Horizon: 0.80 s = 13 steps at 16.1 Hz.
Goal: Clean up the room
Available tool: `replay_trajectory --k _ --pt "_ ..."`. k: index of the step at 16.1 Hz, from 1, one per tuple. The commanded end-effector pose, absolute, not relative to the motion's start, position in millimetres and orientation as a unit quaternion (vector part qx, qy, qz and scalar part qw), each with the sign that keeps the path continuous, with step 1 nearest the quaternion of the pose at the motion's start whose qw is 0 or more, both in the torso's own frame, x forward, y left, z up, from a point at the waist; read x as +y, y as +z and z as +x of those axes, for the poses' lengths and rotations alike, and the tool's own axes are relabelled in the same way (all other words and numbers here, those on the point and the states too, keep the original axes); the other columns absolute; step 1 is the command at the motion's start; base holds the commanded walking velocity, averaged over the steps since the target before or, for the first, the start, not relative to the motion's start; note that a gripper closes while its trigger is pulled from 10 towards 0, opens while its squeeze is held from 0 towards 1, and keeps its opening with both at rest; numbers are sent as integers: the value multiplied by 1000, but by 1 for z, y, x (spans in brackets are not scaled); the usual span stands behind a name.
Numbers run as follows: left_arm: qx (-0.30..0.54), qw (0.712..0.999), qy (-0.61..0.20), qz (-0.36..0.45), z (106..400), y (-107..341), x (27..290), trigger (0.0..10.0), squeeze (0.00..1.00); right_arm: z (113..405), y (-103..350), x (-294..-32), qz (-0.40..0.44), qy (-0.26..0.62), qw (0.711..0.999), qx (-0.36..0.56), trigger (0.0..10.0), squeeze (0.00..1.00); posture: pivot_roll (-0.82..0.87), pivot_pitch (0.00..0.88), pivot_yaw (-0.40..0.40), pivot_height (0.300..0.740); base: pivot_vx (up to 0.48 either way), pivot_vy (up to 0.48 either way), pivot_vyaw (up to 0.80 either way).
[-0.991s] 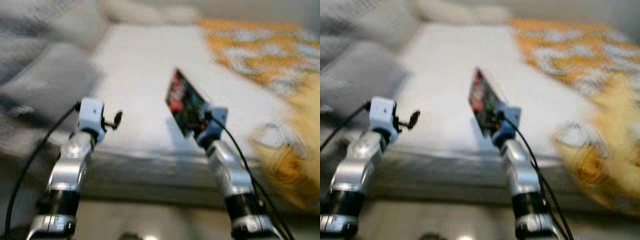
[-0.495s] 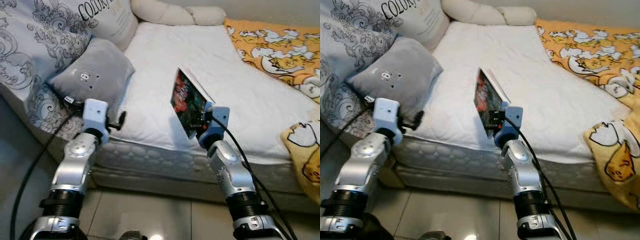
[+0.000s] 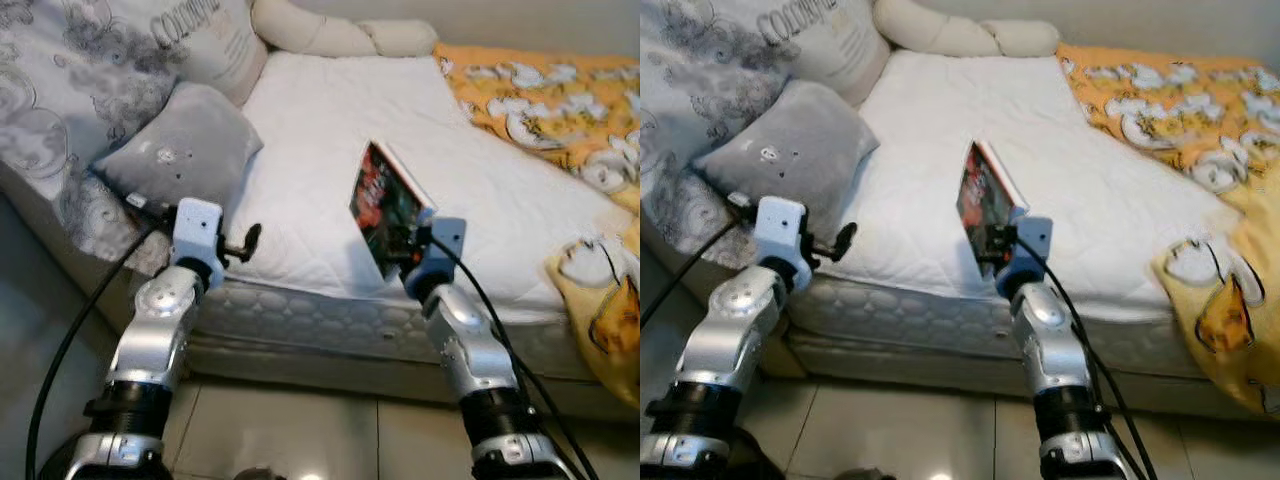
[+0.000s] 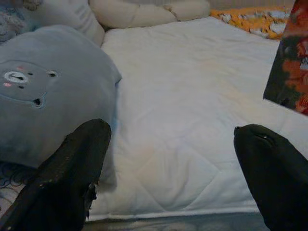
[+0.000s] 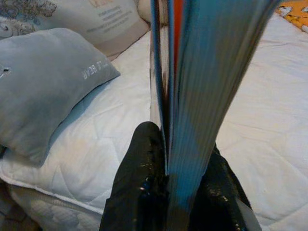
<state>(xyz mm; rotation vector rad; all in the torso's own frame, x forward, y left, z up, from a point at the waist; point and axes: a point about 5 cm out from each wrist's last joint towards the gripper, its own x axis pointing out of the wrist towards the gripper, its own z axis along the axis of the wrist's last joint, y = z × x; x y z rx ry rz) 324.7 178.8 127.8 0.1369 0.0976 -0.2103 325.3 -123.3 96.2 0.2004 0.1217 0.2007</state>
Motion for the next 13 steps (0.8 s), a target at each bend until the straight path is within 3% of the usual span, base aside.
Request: replay_trajectory --k 1,6,11,13 --pt "44 991 -107 69 324 130 180 10000 208 329 110 -121 88 107 990 26 10000 0 100 0 -2 740 281 0 800" --pt "47 991 -110 67 322 128 180 10000 212 328 107 -124 82 101 991 29 10000 0 100 0 -4 740 283 0 0" --pt "50 991 -109 63 321 127 180 10000 212 326 108 -120 63 117 991 22 10000 0 102 0 -6 740 299 0 726" --pt "50 991 -109 63 321 127 180 10000 212 326 107 -121 76 110 991 24 10000 0 103 0 -5 740 294 0 0"
